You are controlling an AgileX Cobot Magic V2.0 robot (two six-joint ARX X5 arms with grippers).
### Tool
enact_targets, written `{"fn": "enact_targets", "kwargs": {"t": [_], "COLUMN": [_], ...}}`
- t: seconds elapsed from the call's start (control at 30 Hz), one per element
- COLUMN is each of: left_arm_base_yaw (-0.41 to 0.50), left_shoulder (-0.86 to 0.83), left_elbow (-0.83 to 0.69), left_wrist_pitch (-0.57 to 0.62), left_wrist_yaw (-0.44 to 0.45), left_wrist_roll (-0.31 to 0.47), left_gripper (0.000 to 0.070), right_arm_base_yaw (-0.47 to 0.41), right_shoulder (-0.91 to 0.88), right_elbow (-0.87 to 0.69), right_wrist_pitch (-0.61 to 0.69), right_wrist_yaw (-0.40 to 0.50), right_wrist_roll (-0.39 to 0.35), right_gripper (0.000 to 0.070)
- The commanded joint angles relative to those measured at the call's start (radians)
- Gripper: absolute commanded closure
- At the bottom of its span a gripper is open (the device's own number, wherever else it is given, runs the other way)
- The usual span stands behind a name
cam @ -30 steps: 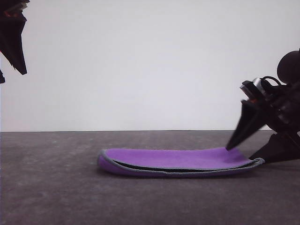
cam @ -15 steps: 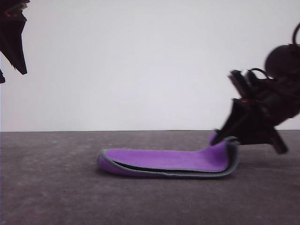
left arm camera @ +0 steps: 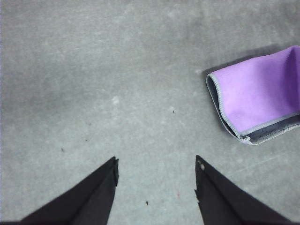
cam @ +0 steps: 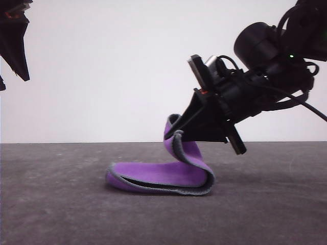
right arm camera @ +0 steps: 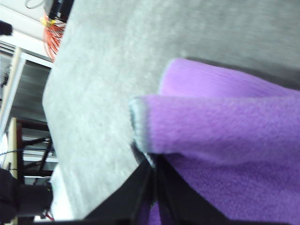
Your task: Fold clothes
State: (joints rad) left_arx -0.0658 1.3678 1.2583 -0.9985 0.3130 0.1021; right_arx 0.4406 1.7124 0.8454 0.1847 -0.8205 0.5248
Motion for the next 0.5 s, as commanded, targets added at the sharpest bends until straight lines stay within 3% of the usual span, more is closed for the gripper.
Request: {"fn": "enact_targets", "kwargs": {"t": [0.0,0.47], "left_arm_base_yaw": [0.0,0.0], "left_shoulder": [0.011,0.011], "left_elbow": [0.008,0.008], "left_wrist_pitch": [0.006,0.005], "left_wrist_yaw": [0.001,0.001], "left_wrist_roll": [-0.006,-0.006], "left_gripper": [0.0382,0.0382], "right_arm_base_yaw": [0.018,0.119], "right_shoulder": [0.031,0.151], "right_elbow": [0.032,0.185], "right_wrist_pitch": [0.017,0.012], "right_wrist_yaw": [0.011,0.029], "right_wrist_roll": [0.043,0.078], "right_gripper": [0.07,0.07]}}
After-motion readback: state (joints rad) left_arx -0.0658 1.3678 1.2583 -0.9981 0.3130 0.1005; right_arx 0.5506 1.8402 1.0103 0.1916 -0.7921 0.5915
